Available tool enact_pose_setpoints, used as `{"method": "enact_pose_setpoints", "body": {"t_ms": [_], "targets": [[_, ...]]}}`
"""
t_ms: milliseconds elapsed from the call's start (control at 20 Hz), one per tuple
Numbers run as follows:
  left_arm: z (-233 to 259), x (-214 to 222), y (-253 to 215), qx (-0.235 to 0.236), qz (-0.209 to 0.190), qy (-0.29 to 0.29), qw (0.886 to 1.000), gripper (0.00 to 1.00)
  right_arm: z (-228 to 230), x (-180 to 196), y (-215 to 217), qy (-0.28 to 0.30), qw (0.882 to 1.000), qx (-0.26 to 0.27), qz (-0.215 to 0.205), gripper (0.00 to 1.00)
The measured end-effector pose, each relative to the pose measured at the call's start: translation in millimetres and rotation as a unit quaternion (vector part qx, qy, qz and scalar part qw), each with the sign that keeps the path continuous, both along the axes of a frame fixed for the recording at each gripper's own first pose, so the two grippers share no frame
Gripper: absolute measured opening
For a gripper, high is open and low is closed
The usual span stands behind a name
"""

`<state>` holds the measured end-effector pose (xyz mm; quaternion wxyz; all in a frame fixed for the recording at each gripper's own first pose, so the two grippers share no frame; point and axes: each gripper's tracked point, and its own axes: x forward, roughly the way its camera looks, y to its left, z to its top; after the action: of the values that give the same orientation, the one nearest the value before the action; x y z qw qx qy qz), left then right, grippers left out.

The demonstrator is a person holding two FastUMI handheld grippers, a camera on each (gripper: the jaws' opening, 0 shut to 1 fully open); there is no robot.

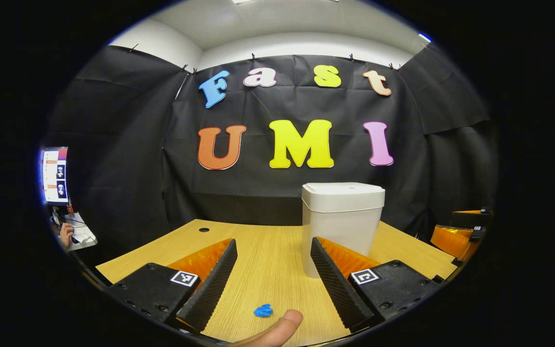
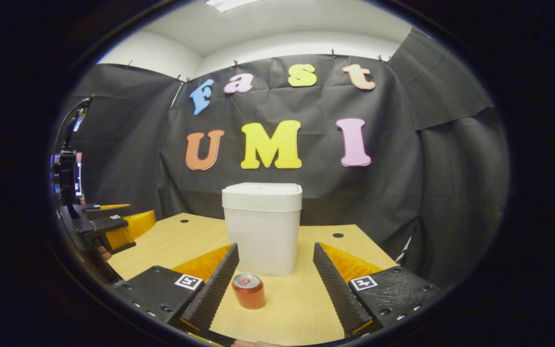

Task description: Press the lid of the desktop garbage bin to open it, pick up the crumpled paper on the desktop and throw it into the bin, then pick up the pop can on the desktop and drop it into the bin, and finally close the garbage bin lid.

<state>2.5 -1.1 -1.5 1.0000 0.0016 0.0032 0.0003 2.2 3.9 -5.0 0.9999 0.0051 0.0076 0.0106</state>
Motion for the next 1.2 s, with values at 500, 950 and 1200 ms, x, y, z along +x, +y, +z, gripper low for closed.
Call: {"method": "enact_pose_setpoints", "body": {"t_ms": [500,950,1200], "targets": [[-6,7,7,0.004,0.002,0.009,1.0,0.99,28,39,11,0.002,1.0,-0.005,0.01,0.95],[-7,13,29,-0.012,0.024,0.007,1.0,0.99,89,145,33,-0.001,1.0,0.006,0.015,0.52],[-10,15,31,-0.006,0.023,0.008,1.0,0.99,103,193,41,-0.001,1.0,0.003,0.023,0.11]]}}
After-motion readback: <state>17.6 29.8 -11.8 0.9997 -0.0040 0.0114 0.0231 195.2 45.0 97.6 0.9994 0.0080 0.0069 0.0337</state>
